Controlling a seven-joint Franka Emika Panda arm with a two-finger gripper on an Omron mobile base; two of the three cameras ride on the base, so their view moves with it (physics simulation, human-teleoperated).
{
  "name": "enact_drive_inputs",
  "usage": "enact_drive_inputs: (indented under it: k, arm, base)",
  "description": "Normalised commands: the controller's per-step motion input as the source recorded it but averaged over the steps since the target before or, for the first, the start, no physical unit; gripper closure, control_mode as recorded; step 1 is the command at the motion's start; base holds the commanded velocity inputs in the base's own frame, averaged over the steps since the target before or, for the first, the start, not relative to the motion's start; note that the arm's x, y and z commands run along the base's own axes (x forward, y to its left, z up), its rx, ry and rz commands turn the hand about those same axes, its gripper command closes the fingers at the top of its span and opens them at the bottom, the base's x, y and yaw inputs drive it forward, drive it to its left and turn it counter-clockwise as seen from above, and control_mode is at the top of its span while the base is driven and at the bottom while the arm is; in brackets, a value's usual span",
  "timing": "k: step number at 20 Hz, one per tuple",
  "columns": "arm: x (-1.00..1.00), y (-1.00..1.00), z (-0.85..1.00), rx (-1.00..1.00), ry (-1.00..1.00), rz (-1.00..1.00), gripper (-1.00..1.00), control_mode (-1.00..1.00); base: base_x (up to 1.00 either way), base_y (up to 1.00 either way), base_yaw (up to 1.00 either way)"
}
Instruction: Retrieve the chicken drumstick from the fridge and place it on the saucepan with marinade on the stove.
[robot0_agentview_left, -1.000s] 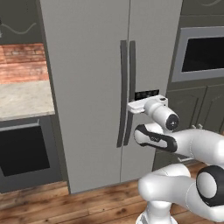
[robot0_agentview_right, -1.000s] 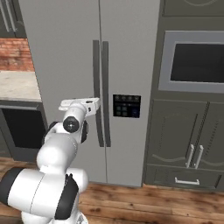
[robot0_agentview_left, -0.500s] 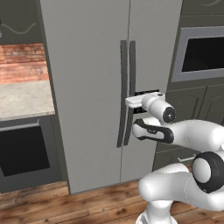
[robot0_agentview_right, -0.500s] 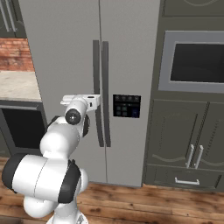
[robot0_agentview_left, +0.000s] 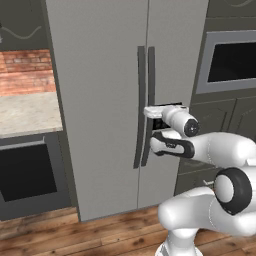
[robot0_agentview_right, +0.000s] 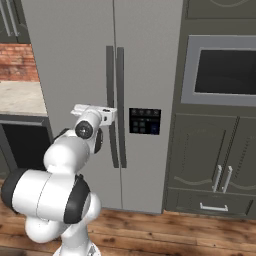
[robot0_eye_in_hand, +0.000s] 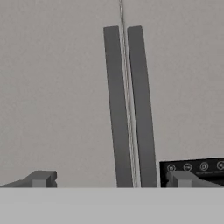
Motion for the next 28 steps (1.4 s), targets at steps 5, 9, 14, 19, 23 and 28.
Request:
enact_drive_inputs:
  k: [5, 9, 14, 19, 23, 28]
  arm:
    - [0.11, 0.24, 0.0, -0.03, -0.02, 0.0, -1.0, -1.0]
    - [0.38, 0.28, 0.0, -0.04, 0.0, 0.0, -1.0, -1.0]
    - [0.33, 0.08, 0.0, -0.01, 0.0, 0.0, -1.0, -1.0]
    - [0.37, 0.0, 0.0, 0.0, 0.01, 0.0, -1.0, -1.0]
    - [0.32, 0.0, 0.0, 0.0, 0.03, 0.01, -1.0, -1.0]
    - [0.27, 0.0, 0.0, 0.0, 0.0, 0.02, -1.0, -1.0]
  base:
    - [0.0, 0.0, 0.0]
    - [0.0, 0.0, 0.0]
    - [0.0, 0.0, 0.0]
    - [0.0, 0.0, 0.0]
    - [0.0, 0.0, 0.0]
    - [0.0, 0.0, 0.0]
